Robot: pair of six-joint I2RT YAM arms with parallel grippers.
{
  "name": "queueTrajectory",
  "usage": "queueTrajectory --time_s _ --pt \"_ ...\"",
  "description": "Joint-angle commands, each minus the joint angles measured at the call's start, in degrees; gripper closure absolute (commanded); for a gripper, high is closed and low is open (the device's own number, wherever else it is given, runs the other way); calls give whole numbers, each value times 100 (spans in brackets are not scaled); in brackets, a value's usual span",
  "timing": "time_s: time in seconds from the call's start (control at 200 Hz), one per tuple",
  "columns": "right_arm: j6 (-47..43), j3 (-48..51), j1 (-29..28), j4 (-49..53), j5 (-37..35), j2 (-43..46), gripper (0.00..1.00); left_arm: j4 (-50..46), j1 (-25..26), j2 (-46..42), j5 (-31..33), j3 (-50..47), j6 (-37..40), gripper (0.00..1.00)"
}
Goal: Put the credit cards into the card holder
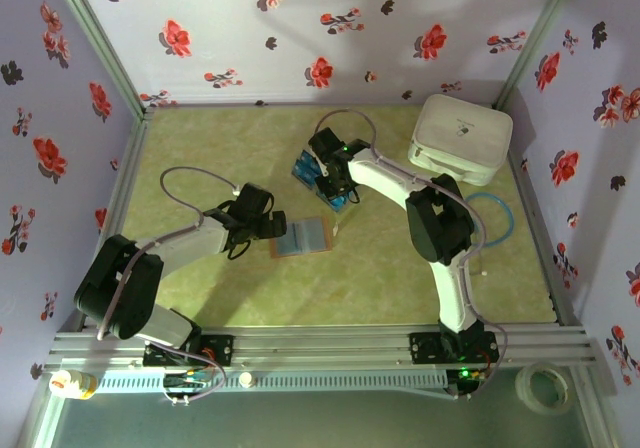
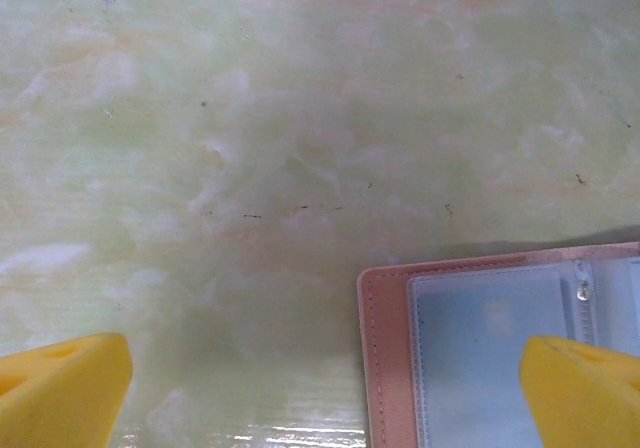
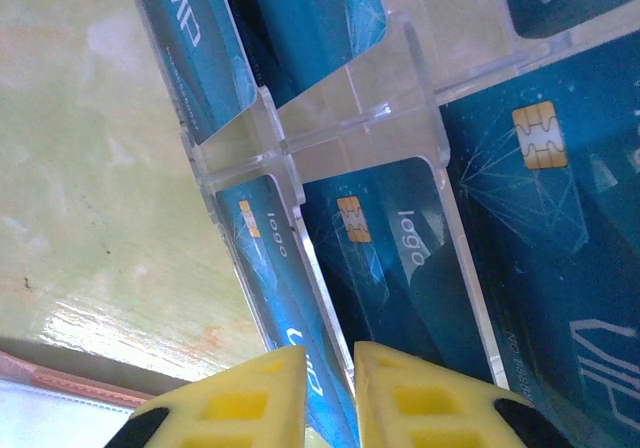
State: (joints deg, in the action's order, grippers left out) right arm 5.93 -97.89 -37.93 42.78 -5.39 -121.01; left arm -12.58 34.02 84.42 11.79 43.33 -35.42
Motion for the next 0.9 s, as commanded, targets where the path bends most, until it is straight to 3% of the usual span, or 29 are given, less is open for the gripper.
queueTrajectory --time_s 0.0,0.4,0.89 --pt "-84 -55 -48 140 94 4 83 63 40 -22 104 -53 95 0" --pt "-134 -122 -48 179 362 28 100 71 37 -49 106 -88 110 0" --pt "-188 -197 -48 347 676 763 100 -305 35 -210 42 223 384 0"
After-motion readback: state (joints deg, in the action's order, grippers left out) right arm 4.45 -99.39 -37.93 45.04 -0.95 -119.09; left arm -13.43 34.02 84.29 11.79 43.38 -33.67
